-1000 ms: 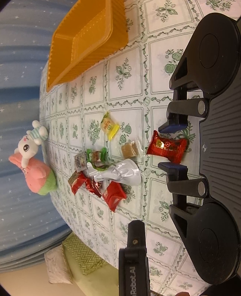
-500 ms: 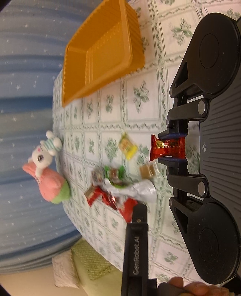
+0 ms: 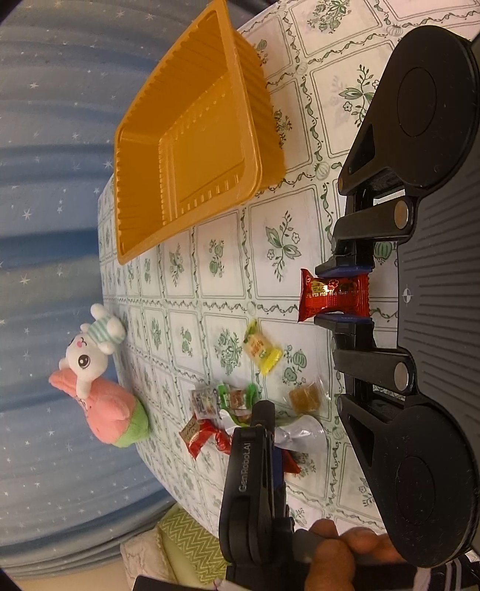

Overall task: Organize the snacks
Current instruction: 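Grasp the red candy with the right tool while the left tool grasps the silver wrapper, then carry both candies into the orange tray and open both tools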

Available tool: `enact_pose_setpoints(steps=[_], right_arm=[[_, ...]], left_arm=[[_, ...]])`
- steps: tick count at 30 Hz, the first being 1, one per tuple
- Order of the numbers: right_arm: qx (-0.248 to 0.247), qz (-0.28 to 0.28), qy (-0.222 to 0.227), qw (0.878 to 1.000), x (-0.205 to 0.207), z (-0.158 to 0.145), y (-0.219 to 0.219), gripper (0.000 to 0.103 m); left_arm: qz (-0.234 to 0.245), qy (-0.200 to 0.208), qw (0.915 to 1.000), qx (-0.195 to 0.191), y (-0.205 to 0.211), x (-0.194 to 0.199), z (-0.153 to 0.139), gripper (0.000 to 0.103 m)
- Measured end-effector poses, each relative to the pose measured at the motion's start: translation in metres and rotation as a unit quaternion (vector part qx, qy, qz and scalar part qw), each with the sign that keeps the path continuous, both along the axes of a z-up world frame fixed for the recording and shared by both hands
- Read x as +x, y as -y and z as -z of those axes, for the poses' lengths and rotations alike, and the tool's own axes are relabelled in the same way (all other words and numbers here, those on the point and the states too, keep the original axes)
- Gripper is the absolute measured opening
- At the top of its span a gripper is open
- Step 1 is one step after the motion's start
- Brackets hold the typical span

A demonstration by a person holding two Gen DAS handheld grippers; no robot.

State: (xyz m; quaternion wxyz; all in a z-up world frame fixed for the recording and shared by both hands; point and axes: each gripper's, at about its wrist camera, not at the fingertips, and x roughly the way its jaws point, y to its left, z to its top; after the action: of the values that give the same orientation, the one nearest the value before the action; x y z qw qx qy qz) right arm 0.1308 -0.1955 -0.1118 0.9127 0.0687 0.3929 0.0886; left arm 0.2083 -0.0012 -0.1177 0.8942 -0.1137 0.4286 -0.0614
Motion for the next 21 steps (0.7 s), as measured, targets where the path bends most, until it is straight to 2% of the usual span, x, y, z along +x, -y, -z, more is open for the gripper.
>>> enact_pose_setpoints(steps=[6,14,21], right_arm=[[0.001,0.002,-0.002,1.000,0.001,0.001,0.000,0.021],[0.006,0.005,0.003,1.000,-0.001,-0.005,0.004,0.021],[0.010,0.007,0.020,1.000,-0.007,-0.022,0.007,0.021]], left_arm=[[0.000,-0.007,0.9997,0.024,0.005,0.004,0.000,0.024],[-0.004,-0.012,0.9998,0.014,0.001,-0.017,-0.009,0.023],[-0.003,-0.002,1.0000,0.001,0.007,-0.038,-0.029,0.023]])
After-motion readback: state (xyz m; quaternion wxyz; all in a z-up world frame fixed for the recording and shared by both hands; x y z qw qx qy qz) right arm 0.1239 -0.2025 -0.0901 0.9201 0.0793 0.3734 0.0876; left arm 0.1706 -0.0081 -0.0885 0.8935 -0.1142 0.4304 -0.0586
